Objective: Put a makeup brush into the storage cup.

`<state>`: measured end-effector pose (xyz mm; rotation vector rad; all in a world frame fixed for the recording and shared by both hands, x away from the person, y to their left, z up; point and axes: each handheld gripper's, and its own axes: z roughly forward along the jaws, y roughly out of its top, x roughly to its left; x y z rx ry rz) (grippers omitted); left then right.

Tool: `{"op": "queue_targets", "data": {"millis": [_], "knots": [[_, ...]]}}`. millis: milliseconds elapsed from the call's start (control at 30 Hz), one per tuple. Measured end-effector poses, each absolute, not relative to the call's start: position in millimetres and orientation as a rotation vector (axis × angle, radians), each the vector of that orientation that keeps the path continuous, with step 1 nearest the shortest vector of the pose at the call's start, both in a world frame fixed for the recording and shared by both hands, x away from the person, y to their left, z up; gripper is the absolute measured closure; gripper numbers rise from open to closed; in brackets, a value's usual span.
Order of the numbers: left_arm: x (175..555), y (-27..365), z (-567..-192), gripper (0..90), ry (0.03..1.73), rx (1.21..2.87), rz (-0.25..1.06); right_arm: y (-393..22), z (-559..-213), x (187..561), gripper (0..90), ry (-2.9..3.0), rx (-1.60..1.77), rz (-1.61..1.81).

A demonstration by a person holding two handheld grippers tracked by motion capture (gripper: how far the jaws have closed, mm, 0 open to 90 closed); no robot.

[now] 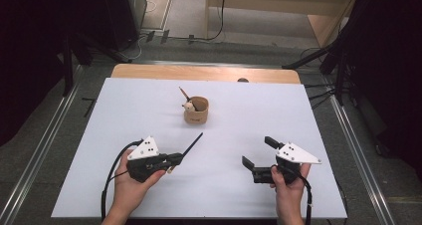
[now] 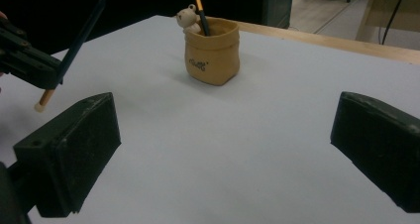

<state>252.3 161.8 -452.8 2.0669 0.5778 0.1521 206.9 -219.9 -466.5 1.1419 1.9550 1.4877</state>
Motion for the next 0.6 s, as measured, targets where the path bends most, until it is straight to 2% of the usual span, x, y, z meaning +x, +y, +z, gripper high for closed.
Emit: {"op": "queue_targets", "data": {"millis": [333,600], "knots": [[251,156,-455,84.5,0.575,2.029,0.160,-189,-449,221,0.0,1.991,1.109,1.516],[248,154,-456,84.5,0.575,1.955,0.148,-172,-457,215,0.0,1.998,1.095,1.635]]}}
